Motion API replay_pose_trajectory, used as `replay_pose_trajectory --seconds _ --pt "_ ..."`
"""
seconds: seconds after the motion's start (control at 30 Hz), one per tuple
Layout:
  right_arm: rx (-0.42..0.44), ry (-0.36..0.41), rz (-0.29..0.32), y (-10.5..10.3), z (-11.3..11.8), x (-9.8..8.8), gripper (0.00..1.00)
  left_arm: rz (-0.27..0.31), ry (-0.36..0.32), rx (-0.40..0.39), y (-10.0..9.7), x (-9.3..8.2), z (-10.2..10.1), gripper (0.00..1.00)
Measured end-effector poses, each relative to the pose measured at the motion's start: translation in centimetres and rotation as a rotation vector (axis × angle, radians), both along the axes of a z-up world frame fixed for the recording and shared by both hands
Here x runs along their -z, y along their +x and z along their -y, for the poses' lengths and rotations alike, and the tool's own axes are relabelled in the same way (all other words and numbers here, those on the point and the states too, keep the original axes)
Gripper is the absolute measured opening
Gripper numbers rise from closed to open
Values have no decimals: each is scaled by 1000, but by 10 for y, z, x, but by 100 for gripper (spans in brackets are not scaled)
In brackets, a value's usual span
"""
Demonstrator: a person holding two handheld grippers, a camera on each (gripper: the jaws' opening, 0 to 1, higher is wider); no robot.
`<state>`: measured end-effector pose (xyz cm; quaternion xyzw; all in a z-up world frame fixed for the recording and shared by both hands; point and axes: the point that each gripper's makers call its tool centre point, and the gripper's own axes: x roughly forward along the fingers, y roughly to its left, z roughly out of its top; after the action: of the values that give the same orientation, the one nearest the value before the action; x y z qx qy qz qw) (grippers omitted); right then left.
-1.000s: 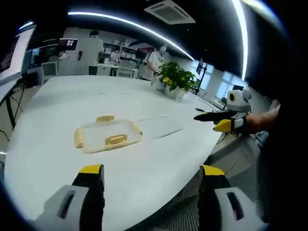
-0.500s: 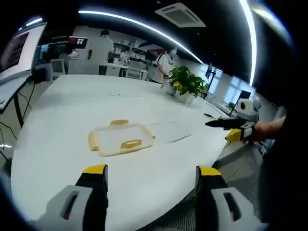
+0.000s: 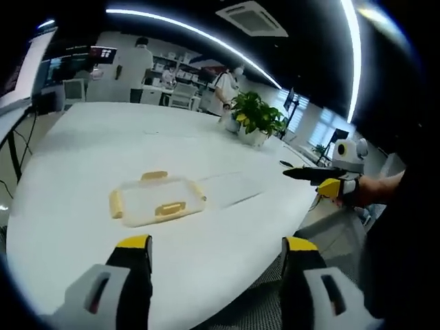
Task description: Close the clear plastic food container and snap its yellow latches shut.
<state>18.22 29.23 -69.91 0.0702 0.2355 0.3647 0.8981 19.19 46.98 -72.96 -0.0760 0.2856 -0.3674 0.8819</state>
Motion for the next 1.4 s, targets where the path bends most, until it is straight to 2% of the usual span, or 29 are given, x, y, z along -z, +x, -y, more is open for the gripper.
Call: replay_pose_trajectory --seconds 0.03,0.1,0.2,0.27,0.37,0.43,0.53,0.7,0.77,0.83,1.13,1.4 --pt "-4 -5 -3 -1 -1 1 81 16 0 7 1 -2 1 78" --pt "-9 -11 -2 -2 -2 0 81 11 6 23 3 -3 5 83" --pt "-1 4 -4 -2 -3 -1 82 9 -27 8 5 -8 4 85" --pt "0 12 -10 -2 -5 -1 82 -13 -50 -10 5 -8 3 88" --pt "-10 8 -14 -2 -9 0 82 -18 -57 -12 4 -8 2 88" --pt "-12 16 5 1 -10 -3 80 -22 -52 -7 4 -8 2 88" --pt "-2 27 20 4 -11 -10 79 -19 -39 -3 9 -8 -1 87" --pt "-8 25 13 11 -15 -10 76 1 -31 -15 23 -10 -8 85" --pt "-18 16 15 15 -17 -9 77 18 15 9 28 -8 -11 83" --pt "-26 22 11 18 -19 -10 76 27 24 16 32 -9 -13 83" --pt "-84 -2 42 39 -30 -10 74 7 74 90 45 -5 -16 75" --pt "-119 -29 58 52 -34 -5 71 15 95 115 57 -2 -18 72"
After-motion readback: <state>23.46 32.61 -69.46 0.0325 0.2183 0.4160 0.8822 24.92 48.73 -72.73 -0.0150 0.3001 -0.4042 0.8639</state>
